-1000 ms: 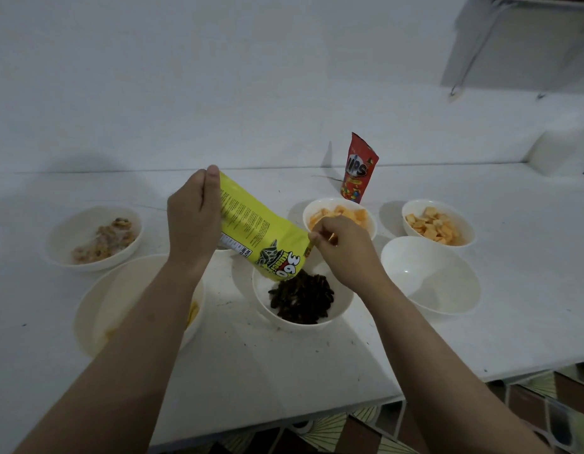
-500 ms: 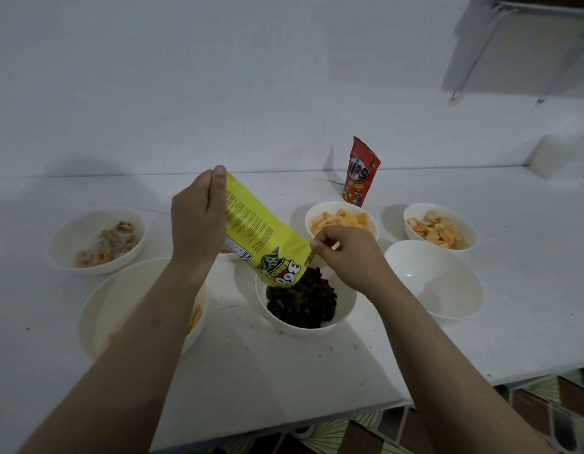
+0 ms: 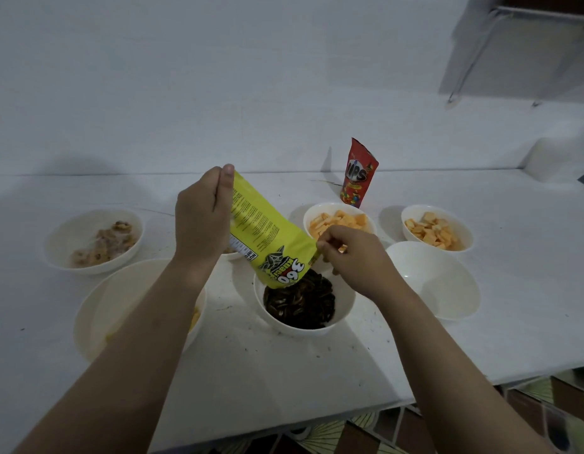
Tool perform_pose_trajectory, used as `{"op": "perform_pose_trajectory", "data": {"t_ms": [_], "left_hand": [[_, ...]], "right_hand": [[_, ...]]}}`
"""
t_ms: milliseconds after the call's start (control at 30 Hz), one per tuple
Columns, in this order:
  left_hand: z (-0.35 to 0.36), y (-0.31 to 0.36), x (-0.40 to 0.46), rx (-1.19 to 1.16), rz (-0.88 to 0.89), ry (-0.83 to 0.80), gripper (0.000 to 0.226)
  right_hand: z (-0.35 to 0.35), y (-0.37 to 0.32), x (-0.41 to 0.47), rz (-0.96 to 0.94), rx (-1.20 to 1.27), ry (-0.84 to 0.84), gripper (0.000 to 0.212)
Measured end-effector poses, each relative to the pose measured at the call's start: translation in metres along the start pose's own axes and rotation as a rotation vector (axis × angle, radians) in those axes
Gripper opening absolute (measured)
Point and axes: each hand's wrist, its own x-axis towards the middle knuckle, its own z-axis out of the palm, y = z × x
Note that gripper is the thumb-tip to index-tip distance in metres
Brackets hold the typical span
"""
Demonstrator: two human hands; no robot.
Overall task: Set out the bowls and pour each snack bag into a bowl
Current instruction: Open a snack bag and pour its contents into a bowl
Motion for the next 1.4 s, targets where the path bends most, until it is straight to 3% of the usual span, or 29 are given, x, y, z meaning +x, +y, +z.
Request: {"op": "perform_pose_trajectory", "data": {"t_ms": [100, 267, 533, 600, 700, 767, 833, 933, 1000, 1200, 1400], "left_hand": [[0.000, 0.003, -0.002, -0.003, -0.003, -0.014, 0.045], [0.007, 0.020, -0.011, 0.051, 0.029, -0.078, 0.043], [0.011, 0.004, -0.024, 0.070, 0.191, 0.013, 0.027], [0.018, -0.001, -0.031, -0.015, 0.084, -0.024, 0.035], [0.027, 0.005, -0.042, -0.489, -0.345, -0.233, 0.049], [0.034, 0.010, -0.046, -0.632, -0.473, -0.353, 0.045], [0.038, 0.018, -0.047, -0.668, -0.474, -0.379, 0.041], [0.043, 0.030, -0.045, -0.646, -0.400, -0.376, 0.030], [0.045, 0.037, -0.043, -0.630, -0.372, -0.371, 0.025], [0.047, 0.044, -0.036, -0.650, -0.350, -0.359, 0.025], [0.044, 0.039, -0.034, -0.704, -0.384, -0.350, 0.025]], "right_hand": [[-0.002, -0.007, -0.001, -0.010, -0.033, -0.014, 0.017], [0.014, -0.036, 0.008, -0.085, 0.165, 0.021, 0.020], [0.016, -0.021, -0.002, 0.003, 0.396, 0.151, 0.015], [0.014, -0.016, -0.007, 0.036, 0.487, 0.173, 0.016], [0.008, -0.010, -0.014, 0.089, 0.648, 0.176, 0.016], [0.008, -0.009, -0.019, 0.111, 0.665, 0.162, 0.017], [0.012, -0.008, -0.022, 0.119, 0.609, 0.189, 0.025], [0.015, -0.008, -0.027, 0.227, 0.612, 0.316, 0.054], [0.016, -0.011, -0.029, 0.242, 0.763, 0.228, 0.060], [0.010, -0.013, -0.029, 0.236, 0.822, 0.152, 0.064], [-0.008, -0.016, -0.021, 0.210, 0.810, 0.029, 0.049]]}}
